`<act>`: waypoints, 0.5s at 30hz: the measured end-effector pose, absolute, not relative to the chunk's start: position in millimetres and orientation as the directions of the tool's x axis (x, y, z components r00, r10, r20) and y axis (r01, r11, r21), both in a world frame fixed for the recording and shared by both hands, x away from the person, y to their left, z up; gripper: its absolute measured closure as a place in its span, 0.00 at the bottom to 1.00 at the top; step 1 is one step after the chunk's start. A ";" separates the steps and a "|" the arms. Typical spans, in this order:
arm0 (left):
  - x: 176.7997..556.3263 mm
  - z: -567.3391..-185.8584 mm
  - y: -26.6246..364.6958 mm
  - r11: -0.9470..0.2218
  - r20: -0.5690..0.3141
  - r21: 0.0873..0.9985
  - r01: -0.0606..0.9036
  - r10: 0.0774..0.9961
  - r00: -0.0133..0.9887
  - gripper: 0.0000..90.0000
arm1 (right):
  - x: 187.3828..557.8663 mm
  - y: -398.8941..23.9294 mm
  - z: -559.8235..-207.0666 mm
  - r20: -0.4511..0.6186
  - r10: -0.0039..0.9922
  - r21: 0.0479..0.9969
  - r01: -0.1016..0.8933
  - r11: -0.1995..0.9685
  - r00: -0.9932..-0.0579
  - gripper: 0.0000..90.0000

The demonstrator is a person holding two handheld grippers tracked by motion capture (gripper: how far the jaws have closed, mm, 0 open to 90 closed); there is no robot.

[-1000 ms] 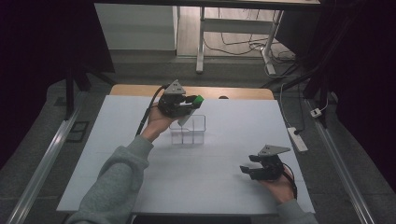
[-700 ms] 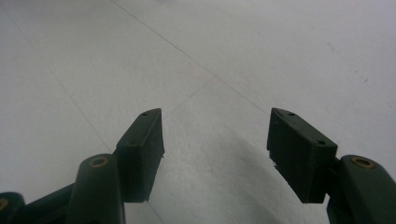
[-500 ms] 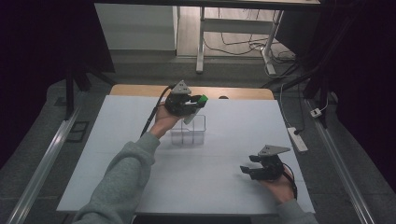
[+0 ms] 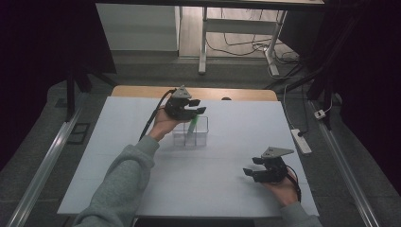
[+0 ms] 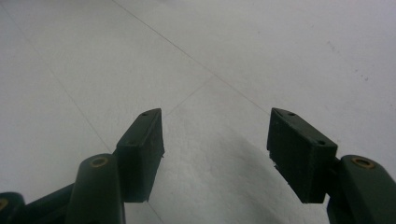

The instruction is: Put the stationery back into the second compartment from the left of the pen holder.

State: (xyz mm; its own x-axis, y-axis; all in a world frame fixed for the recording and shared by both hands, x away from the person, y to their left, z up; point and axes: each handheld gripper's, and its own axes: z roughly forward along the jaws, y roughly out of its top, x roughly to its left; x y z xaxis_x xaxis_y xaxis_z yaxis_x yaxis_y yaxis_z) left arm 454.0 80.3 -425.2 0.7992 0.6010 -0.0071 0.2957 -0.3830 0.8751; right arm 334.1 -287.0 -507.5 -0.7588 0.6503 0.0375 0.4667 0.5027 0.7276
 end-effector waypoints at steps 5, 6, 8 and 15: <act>451.3 -423.2 85.2 -0.378 -0.014 0.876 0.299 0.600 0.800 0.50 | 334.2 -286.3 -508.0 0.036 0.649 0.727 0.466 0.505 -0.760 0.41; 450.8 -422.8 85.8 -0.378 -0.017 0.875 0.302 0.599 0.801 0.49 | 334.2 -286.4 -507.7 0.036 0.649 0.725 0.467 0.506 -0.760 0.41; 449.8 -422.2 86.7 -0.381 -0.020 0.873 0.306 0.599 0.801 0.48 | 334.2 -286.5 -507.6 0.037 0.649 0.726 0.467 0.505 -0.760 0.41; 443.1 -422.7 93.9 -0.385 -0.042 0.858 0.340 0.608 0.793 0.44 | 333.7 -286.1 -507.3 0.039 0.649 0.725 0.469 0.505 -0.760 0.41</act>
State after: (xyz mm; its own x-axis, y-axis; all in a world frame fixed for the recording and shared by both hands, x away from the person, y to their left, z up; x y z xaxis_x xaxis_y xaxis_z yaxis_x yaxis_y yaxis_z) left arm 443.1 93.9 -422.7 0.7931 0.6076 -0.0422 0.3402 -0.3846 0.8581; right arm 333.7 -286.1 -507.3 -0.7599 0.6488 0.0393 0.4686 0.5050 0.7248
